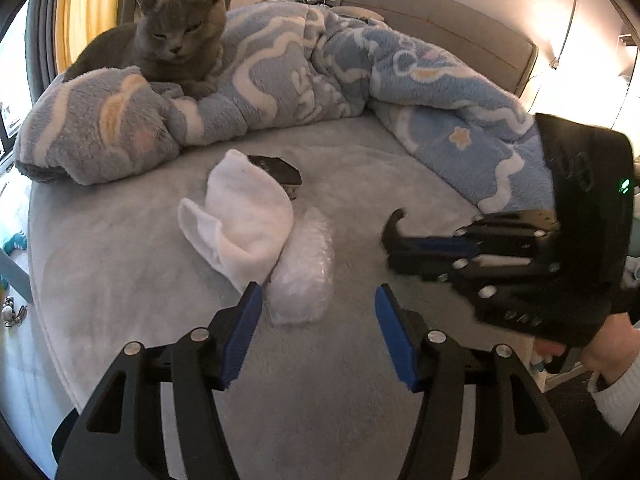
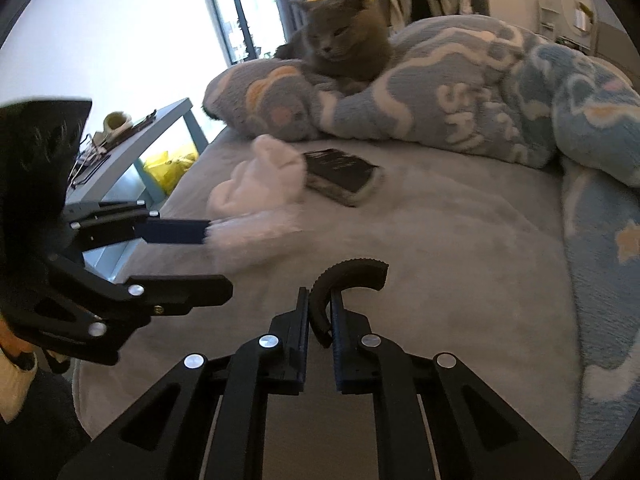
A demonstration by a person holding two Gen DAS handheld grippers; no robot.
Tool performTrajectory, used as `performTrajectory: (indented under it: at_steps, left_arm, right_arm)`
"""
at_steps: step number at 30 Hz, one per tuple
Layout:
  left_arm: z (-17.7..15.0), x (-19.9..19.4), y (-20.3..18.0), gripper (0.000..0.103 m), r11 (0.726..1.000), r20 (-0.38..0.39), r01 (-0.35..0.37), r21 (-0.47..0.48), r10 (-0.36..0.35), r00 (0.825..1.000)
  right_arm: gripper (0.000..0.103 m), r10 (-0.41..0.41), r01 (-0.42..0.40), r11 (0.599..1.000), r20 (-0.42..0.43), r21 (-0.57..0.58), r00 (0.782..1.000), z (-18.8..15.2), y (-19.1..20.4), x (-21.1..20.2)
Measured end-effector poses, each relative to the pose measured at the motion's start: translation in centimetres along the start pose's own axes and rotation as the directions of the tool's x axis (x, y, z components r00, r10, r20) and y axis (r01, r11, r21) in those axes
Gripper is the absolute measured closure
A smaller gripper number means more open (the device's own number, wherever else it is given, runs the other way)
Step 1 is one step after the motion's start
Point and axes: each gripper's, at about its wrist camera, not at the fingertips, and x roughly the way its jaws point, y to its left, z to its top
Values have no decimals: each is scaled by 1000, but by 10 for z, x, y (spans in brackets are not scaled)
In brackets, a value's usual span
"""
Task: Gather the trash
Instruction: 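Close the left tool on the clear bubble wrap, then carry the bubble wrap and black piece toward the green bin with both tools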
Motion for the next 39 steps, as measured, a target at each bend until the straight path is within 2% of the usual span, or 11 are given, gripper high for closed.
performTrajectory:
  at_steps: [3,8,14,20,28,35,39]
  left_arm:
    - [1,9,1,43,1000,-10,-7,-7,7,1000]
    - [4,20,2,58,1000,-17,-21,-20,20,1000]
    - [5,23,4,65,999,-26,-11,-40,10,1000]
    - [1,20,3,66,998,-36,31,-53,-33,999]
    - [-6,4,-1,66,997,-40,66,-48,-68,997]
    - [-20,-10,-5,66,998,-54,61,-32,-63,997]
    - [-29,-21,-4,66,999,-58,35,-27,-37,998]
  right_arm:
    - [93,-4,4,1000,4,17,1000,-2,-10,-3]
    - [93,-6,5,1000,12,28,1000,-4,-18,-7]
    - [93,-13,12,999,30,43,999,-3,-24,-18]
    - [93,-21,18,998,48,61,999,1,-26,-28]
    - [93,-15,12,999,55,43,998,6,-7,-29]
    - [93,3,-5,999,53,34,999,5,12,-27]
    - [93,20,-21,1000,55,24,998,6,28,-25]
